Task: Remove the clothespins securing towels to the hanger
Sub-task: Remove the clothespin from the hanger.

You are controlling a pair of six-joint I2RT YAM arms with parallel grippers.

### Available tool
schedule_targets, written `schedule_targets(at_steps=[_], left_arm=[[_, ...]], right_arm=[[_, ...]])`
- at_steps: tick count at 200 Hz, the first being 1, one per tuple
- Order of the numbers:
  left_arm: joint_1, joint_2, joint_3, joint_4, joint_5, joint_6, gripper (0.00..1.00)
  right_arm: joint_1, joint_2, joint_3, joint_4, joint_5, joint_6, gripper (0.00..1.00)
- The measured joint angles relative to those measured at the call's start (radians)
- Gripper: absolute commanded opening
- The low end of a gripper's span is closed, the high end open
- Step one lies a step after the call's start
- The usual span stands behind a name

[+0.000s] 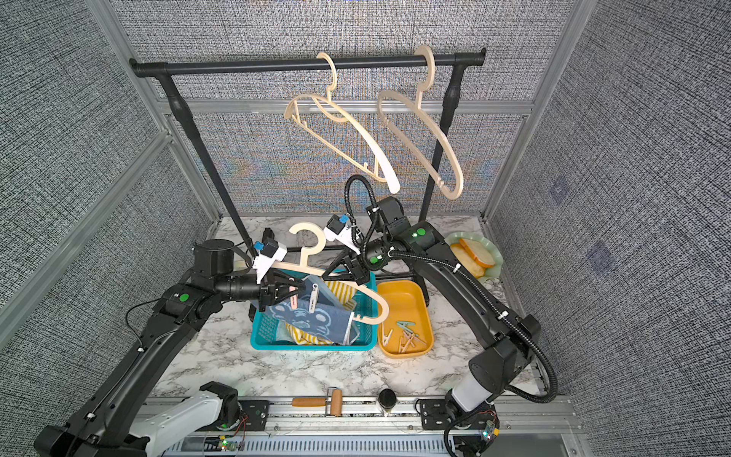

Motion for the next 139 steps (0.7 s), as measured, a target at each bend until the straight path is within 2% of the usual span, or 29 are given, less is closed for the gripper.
schedule_targets(at_steps=[48, 83, 139], left_arm=[[-0.001, -0.011, 0.034, 0.006, -0.084, -0.038, 0.00], [0.000, -0.024, 0.047, 0.018, -0.119, -0.042, 0.00], [-0.002, -0.061, 0.049, 0.022, -0.157, -0.085, 0.00]], right_arm=[[0.001, 0.003, -0.002, 0.062, 0.034, 0.044, 0.00], [-0.001, 0.020, -0.008, 0.062, 0.138, 0.106, 0.00], [-0.002, 0.027, -0.008, 0.100, 0.233, 0.185, 0.00]])
